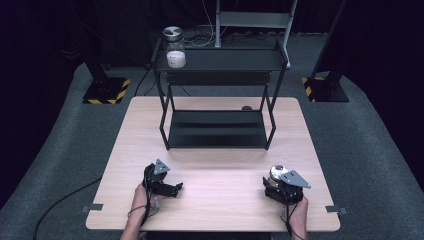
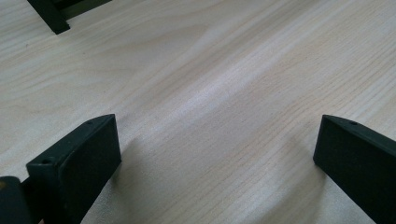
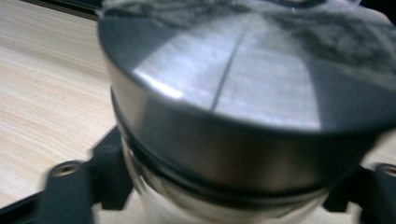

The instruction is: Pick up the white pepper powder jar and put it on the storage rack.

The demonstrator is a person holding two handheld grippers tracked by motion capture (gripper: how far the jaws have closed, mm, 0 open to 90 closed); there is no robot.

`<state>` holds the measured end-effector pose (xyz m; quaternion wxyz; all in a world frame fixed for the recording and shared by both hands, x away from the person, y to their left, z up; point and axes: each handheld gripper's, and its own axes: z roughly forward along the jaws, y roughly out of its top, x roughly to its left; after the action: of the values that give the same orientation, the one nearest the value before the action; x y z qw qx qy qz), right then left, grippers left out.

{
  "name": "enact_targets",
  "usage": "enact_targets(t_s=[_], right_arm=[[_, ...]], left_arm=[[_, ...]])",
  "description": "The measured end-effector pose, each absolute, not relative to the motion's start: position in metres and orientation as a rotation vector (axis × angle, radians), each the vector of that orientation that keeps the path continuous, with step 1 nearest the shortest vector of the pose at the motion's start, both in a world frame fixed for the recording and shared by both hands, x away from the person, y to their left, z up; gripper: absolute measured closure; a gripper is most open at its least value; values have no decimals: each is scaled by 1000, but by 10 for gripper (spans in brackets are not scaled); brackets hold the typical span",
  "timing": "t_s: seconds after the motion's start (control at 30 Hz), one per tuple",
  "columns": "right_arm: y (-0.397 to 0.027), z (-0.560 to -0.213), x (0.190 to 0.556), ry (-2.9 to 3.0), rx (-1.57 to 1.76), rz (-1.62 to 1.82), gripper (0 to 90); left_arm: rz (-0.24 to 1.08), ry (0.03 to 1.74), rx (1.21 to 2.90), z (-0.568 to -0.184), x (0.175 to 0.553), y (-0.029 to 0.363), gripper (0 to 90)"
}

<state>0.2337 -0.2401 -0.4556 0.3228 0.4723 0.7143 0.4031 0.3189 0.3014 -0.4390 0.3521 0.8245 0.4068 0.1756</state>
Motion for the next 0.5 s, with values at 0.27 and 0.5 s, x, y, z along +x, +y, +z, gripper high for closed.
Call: enact_targets(t_s=[0.27, 0.5], right_arm=[[-246, -461, 231, 1863, 1234, 1111, 296], [-242, -457, 227, 1855, 1218, 1097, 299]], left_arm=[[454, 1053, 2133, -439, 319, 301, 0], [453, 1053, 2134, -439, 319, 301, 0]])
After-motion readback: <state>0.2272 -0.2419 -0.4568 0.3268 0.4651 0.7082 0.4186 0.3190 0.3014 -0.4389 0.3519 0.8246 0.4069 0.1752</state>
